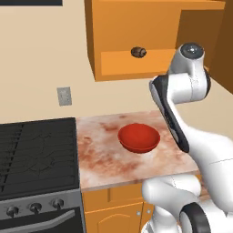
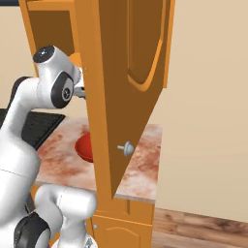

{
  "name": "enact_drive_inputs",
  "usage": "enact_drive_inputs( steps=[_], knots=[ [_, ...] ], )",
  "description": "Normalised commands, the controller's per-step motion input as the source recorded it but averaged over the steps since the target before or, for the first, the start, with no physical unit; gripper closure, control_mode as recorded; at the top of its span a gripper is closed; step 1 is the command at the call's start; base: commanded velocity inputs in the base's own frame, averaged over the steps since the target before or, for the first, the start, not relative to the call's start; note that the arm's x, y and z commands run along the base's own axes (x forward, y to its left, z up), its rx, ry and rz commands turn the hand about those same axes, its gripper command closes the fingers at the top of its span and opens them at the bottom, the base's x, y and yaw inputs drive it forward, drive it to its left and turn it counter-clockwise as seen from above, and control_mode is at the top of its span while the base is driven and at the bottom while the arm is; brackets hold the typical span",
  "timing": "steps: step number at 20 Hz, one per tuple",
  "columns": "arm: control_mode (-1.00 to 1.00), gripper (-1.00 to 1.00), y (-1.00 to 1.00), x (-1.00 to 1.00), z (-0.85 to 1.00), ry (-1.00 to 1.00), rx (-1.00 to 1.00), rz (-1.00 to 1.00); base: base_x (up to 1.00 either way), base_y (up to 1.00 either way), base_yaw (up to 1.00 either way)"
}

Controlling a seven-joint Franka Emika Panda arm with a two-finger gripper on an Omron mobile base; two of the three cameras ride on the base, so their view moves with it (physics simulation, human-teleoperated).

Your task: Pick the eggplant from the cabinet and place it in the bowl. Then pick the bowl and place it in the sink. Then turn on the sink facuet.

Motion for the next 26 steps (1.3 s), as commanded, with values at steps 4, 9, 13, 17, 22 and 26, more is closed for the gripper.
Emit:
enact_drive_inputs(
  steps=[4,9,13,17,22,26],
  knots=[
    [-1.0,1.0,0.23,-1.0,-0.56,0.15,-0.05,0.13,0.0,0.0,0.0],
    [-1.0,1.0,0.1,-0.62,-0.67,0.19,-0.03,0.14,0.0,0.0,0.0],
    [-1.0,1.0,0.0,0.11,-0.72,0.17,0.0,0.18,0.0,0.0,0.0],
    [-1.0,1.0,0.0,0.36,-0.67,0.11,0.0,0.19,0.0,0.0,0.0],
    [-1.0,1.0,0.07,0.49,-0.39,0.01,0.0,0.18,0.0,0.0,0.0],
    [-1.0,1.0,0.1,0.52,-0.35,0.0,-0.03,0.14,0.0,0.0,0.0]
  ],
)
